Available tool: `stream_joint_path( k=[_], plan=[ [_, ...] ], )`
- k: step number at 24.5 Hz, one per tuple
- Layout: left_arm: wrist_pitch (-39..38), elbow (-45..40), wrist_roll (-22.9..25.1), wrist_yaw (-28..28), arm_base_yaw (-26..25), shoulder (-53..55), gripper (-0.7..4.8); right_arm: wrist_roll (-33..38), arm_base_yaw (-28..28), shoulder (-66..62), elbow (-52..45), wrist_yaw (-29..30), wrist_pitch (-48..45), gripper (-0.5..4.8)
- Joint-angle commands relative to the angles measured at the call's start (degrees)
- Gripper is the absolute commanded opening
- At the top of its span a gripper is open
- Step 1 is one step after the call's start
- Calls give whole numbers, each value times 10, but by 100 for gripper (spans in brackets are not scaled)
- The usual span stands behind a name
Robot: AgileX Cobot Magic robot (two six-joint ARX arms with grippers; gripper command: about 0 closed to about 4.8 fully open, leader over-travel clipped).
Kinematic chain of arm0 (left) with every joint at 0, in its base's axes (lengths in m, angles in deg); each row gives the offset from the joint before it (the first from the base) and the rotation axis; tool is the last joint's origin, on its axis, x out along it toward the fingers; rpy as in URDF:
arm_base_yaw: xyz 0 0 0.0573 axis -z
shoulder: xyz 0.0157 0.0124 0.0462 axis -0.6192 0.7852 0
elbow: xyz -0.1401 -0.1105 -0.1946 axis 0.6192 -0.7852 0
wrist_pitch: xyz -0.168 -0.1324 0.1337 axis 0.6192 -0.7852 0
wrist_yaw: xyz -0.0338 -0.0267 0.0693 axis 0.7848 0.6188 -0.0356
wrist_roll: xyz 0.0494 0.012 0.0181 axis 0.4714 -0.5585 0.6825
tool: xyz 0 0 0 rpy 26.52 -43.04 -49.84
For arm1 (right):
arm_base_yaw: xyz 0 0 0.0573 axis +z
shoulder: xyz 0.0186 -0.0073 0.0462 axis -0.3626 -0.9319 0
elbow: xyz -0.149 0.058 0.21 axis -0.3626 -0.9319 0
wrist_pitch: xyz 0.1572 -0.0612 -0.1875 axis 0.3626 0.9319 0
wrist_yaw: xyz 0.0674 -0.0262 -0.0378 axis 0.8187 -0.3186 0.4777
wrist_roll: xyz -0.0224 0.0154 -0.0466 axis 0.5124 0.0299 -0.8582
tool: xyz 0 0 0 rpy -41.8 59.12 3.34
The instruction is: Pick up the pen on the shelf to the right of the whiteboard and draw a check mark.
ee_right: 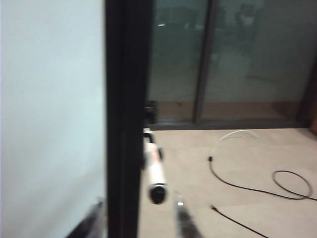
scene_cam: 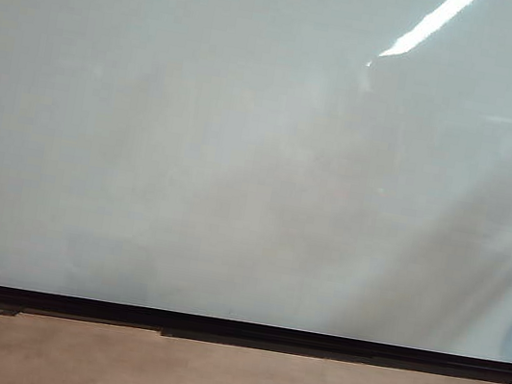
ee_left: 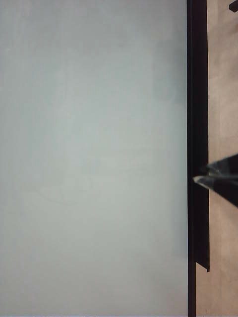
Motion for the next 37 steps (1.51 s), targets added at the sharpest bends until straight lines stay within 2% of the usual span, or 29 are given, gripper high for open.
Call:
stream_joint_path(
  k=[1, 4, 8, 10, 12, 28, 37],
  plan=[
    [7, 2, 2, 0, 0, 0, -5, -1, -12, -7, 10, 28, -18, 203],
    [7, 2, 2, 0, 0, 0, -5, 0, -22, -35, 35, 61, -18, 203],
    [7, 2, 2, 0, 0, 0, -4, -1, -24, -61, 54, 64, -19, 204],
    [7, 2, 2, 0, 0, 0, -4, -4, -24, -86, 68, 76, -23, 240],
    [7, 2, 2, 0, 0, 0, -4, -3, -28, -105, 77, 87, -24, 244],
    [7, 2, 2, 0, 0, 0, -4, 2, -37, -260, 178, 164, -58, 243],
    [7, 2, 2, 0, 0, 0, -4, 22, -36, -307, 222, 179, -74, 242]
  ],
)
